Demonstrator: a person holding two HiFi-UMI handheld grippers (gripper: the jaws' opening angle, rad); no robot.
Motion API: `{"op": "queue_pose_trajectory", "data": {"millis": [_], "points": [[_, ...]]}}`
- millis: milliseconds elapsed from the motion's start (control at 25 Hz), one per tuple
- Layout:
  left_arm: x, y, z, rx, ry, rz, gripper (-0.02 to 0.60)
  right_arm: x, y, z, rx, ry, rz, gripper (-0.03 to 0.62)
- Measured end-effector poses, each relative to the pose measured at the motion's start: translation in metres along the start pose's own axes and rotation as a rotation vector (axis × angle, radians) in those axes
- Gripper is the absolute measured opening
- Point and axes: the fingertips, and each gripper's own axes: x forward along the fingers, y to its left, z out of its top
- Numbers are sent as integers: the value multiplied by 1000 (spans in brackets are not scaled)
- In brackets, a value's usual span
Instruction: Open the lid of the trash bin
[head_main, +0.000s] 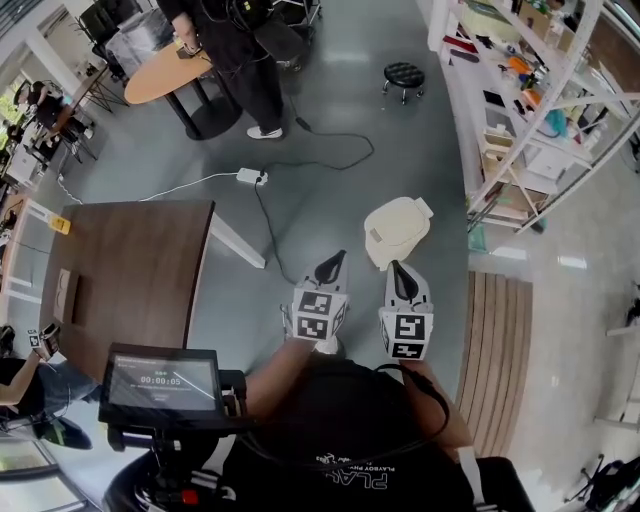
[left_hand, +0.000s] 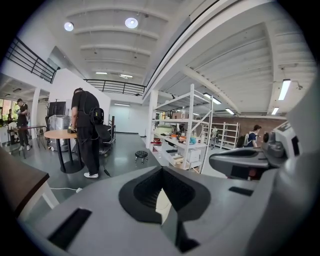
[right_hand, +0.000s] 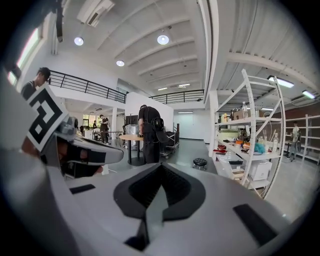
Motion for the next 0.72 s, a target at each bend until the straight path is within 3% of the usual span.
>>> {"op": "queue_pose_trajectory", "data": {"millis": [440, 720], "points": [[39, 52, 21, 29, -2, -62, -3, 68, 10, 19, 5, 18, -53, 5], [50, 98, 17, -34, 13, -61, -3, 96, 32, 26, -16, 32, -61, 5]]}}
